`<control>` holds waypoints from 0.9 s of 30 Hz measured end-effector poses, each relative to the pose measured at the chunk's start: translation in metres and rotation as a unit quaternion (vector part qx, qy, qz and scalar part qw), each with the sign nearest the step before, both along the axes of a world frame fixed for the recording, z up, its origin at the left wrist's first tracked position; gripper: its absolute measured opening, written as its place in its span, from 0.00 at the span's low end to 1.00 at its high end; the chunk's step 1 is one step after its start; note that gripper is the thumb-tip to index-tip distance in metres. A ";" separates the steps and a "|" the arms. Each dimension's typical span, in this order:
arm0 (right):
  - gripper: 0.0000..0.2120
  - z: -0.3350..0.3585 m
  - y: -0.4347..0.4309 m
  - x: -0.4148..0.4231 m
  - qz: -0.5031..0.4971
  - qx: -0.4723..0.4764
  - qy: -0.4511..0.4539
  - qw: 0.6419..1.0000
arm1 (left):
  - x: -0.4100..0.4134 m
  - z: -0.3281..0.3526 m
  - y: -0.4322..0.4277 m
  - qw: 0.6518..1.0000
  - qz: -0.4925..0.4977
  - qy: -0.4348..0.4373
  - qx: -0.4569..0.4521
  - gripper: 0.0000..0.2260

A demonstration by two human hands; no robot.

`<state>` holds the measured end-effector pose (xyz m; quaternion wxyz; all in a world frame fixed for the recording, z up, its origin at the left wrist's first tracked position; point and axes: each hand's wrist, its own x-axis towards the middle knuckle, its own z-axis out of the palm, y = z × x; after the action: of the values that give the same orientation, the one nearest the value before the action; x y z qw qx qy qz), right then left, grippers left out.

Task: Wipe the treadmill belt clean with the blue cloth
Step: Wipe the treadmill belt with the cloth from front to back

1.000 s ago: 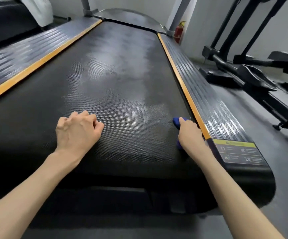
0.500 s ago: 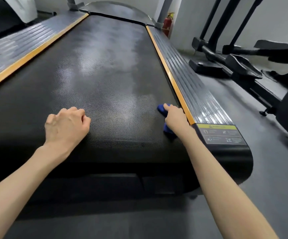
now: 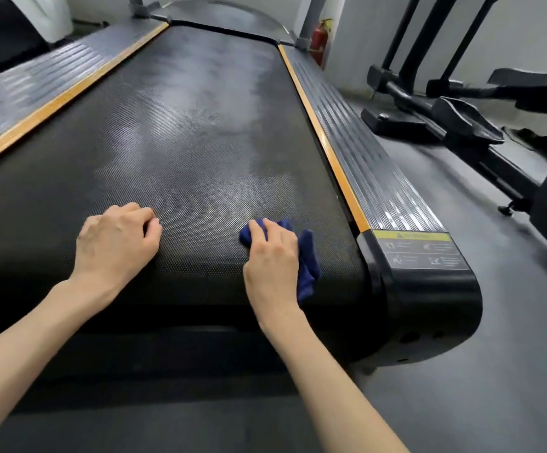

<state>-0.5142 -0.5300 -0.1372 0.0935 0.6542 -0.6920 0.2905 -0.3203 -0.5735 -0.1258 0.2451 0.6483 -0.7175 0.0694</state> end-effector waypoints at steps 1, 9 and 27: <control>0.18 0.001 -0.001 -0.008 0.030 0.019 0.004 0.999 | 0.001 0.000 0.000 1.000 -0.005 -0.006 -0.004 0.09; 0.22 -0.016 0.018 -0.060 0.071 0.030 -0.009 0.997 | 0.008 -0.002 0.001 0.998 -0.031 0.044 0.011 0.10; 0.22 -0.021 0.022 -0.062 -0.096 -0.037 -0.112 0.988 | 0.035 -0.023 0.015 0.992 -0.114 0.052 -0.009 0.15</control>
<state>-0.5760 -0.5077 -0.1585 0.0667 0.5441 -0.7467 0.3767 -0.2853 -0.5588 -0.1489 0.2945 0.5630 -0.7721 0.0141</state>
